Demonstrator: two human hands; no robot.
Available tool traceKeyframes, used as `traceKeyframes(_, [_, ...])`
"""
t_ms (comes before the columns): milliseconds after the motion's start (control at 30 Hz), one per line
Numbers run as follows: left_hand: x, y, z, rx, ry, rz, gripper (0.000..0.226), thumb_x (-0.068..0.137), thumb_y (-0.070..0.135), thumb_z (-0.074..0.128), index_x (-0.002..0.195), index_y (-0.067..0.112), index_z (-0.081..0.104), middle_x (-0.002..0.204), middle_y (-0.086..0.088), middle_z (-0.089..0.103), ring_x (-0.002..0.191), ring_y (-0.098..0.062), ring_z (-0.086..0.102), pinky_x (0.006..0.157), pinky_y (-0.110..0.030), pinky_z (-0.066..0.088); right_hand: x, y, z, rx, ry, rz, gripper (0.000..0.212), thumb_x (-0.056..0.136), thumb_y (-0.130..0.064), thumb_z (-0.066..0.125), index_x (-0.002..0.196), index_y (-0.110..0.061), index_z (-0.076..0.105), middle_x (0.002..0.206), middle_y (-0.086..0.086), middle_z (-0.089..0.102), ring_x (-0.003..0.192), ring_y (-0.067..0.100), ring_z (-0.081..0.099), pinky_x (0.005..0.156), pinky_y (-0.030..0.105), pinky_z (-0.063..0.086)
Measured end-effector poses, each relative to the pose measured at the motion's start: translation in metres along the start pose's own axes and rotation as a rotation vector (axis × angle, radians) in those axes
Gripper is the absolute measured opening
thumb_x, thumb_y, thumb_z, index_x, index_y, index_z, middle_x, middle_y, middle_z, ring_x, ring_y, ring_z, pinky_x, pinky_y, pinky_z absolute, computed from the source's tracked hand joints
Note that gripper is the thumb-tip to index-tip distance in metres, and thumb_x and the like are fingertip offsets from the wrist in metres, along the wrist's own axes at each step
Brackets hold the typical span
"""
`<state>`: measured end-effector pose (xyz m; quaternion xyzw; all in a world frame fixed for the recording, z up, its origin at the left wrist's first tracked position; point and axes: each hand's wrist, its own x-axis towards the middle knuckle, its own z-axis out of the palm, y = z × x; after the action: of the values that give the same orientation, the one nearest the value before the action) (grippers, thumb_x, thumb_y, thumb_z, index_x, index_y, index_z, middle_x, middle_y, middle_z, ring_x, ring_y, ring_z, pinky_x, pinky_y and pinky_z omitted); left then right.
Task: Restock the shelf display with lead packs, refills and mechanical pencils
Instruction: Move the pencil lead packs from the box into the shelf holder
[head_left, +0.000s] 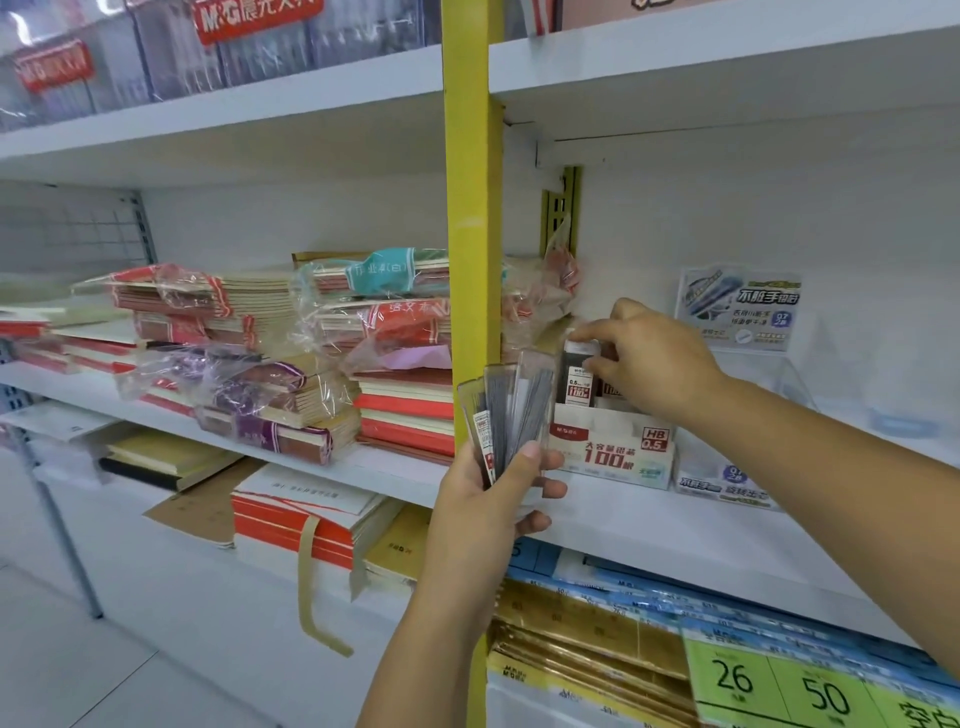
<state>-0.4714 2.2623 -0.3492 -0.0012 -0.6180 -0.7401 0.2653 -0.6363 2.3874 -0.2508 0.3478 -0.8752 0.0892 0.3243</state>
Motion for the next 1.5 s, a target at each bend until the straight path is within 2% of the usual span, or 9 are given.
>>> traceKeyframes(100, [-0.003, 0.002, 0.000, 0.000, -0.026, -0.021, 0.017, 0.096, 0.036, 0.061, 0.112, 0.040, 0.064, 0.100, 0.004, 0.077, 0.086, -0.012, 0.073, 0.065, -0.019, 0.054, -0.010, -0.006, -0.010, 0.081, 0.041, 0.041, 0.036, 0.096, -0.038, 0.051, 0.132, -0.034, 0.055, 0.096, -0.009, 0.051, 0.090, 0.015, 0.056, 0.065, 0.028, 0.037])
traceKeyframes(200, [-0.006, 0.004, 0.001, 0.003, -0.067, -0.049, 0.016, 0.095, 0.039, 0.061, 0.111, 0.040, 0.066, 0.102, 0.002, 0.077, 0.086, -0.013, 0.072, 0.065, -0.021, 0.054, -0.038, -0.018, -0.027, 0.643, 0.073, 0.092, 0.022, 0.095, -0.040, 0.051, 0.110, -0.037, 0.067, 0.093, -0.021, 0.068, 0.080, -0.006, 0.058, 0.065, 0.013, 0.043])
traceKeyframes(300, [-0.012, 0.008, 0.005, 0.013, -0.133, -0.075, 0.011, 0.095, 0.041, 0.063, 0.102, 0.045, 0.070, 0.102, 0.001, 0.076, 0.081, -0.010, 0.070, 0.064, -0.021, 0.053, -0.067, -0.032, -0.040, 1.055, -0.067, 0.126, 0.018, 0.088, -0.035, 0.065, 0.105, -0.039, 0.067, 0.089, -0.017, 0.071, 0.073, -0.001, 0.066, 0.058, 0.008, 0.046])
traceKeyframes(633, [-0.022, 0.007, 0.006, -0.072, -0.148, -0.115, 0.026, 0.080, 0.046, 0.074, 0.105, 0.038, 0.073, 0.109, 0.000, 0.075, 0.090, -0.015, 0.072, 0.064, -0.024, 0.052, -0.097, -0.024, -0.048, 1.295, -0.141, 0.275, 0.022, 0.090, -0.006, 0.064, 0.106, -0.018, 0.057, 0.098, 0.005, 0.068, 0.068, 0.028, 0.071, 0.053, 0.027, 0.052])
traceKeyframes(800, [-0.022, 0.001, 0.003, 0.014, -0.125, -0.096, 0.024, 0.075, 0.047, 0.075, 0.098, 0.045, 0.071, 0.101, 0.007, 0.075, 0.093, -0.013, 0.073, 0.072, -0.026, 0.055, -0.111, -0.022, -0.046, 1.459, -0.213, 0.345, 0.026, 0.080, -0.028, 0.070, 0.101, -0.014, 0.063, 0.090, 0.007, 0.070, 0.079, 0.035, 0.071, 0.064, 0.029, 0.057])
traceKeyframes(1067, [-0.022, 0.000, 0.004, -0.098, -0.162, -0.140, 0.061, 0.067, 0.052, 0.079, 0.122, 0.033, 0.063, 0.113, 0.002, 0.074, 0.091, -0.013, 0.069, 0.067, -0.026, 0.053, -0.116, -0.014, -0.041, 1.311, -0.165, 0.395, 0.022, 0.083, 0.000, 0.067, 0.093, -0.018, 0.074, 0.101, 0.002, 0.074, 0.095, 0.014, 0.070, 0.079, 0.024, 0.054])
traceKeyframes(1200, [-0.021, -0.003, 0.005, -0.065, -0.116, -0.111, 0.035, 0.084, 0.039, 0.071, 0.118, 0.032, 0.065, 0.106, 0.001, 0.076, 0.084, -0.011, 0.068, 0.066, -0.027, 0.051, -0.123, -0.016, -0.041, 1.196, -0.267, 0.317, 0.036, 0.079, 0.003, 0.072, 0.097, -0.028, 0.074, 0.104, -0.012, 0.073, 0.101, 0.002, 0.066, 0.088, 0.023, 0.050])
traceKeyframes(1333, [-0.017, -0.003, 0.004, -0.061, -0.088, -0.066, 0.023, 0.090, 0.024, 0.071, 0.112, 0.024, 0.066, 0.086, 0.001, 0.071, 0.071, -0.011, 0.060, 0.060, -0.024, 0.048, -0.119, -0.022, -0.044, 0.953, -0.252, 0.244, 0.023, 0.075, -0.013, 0.080, 0.083, -0.033, 0.074, 0.080, -0.015, 0.072, 0.074, -0.005, 0.063, 0.066, 0.008, 0.046])
traceKeyframes(1500, [-0.014, 0.000, 0.005, -0.005, -0.089, -0.026, 0.020, 0.094, 0.033, 0.065, 0.112, 0.026, 0.065, 0.086, 0.002, 0.070, 0.070, -0.009, 0.059, 0.059, -0.021, 0.047, -0.105, -0.026, -0.049, 0.817, -0.363, 0.084, 0.034, 0.081, -0.017, 0.075, 0.097, -0.044, 0.061, 0.086, -0.012, 0.064, 0.071, 0.001, 0.060, 0.065, 0.020, 0.051])
